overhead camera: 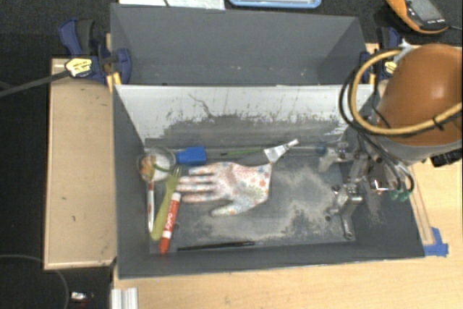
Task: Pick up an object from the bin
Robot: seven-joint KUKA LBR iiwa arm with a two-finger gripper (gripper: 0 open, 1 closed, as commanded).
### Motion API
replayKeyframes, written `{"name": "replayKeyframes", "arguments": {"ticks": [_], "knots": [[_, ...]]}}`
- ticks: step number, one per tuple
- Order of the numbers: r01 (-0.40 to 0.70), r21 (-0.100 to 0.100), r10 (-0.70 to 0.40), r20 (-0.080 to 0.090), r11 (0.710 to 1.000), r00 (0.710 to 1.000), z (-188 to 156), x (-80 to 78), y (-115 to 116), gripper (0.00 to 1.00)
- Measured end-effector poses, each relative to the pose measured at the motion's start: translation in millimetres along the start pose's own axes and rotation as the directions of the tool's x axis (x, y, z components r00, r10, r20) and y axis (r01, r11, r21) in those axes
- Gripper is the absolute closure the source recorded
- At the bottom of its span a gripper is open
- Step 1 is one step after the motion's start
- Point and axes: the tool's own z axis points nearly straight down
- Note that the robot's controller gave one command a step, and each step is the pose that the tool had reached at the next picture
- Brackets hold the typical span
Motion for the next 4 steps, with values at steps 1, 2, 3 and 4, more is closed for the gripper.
{"name": "replayKeyframes", "arguments": {"ticks": [1,2,3,4], "knots": [[0.002,0.001,-0.002,0.008,1.0,1.0,-4,-1.5,0,0.0],[0.124,0.002,-0.124,0.013,0.992,0.992,55,-29.0,22,0.0],[0.366,0.005,-0.366,0.012,0.931,0.931,74,-48.4,79,0.0],[0.461,0.005,-0.461,0.009,0.887,0.887,120,-67.7,114,0.0]]}}
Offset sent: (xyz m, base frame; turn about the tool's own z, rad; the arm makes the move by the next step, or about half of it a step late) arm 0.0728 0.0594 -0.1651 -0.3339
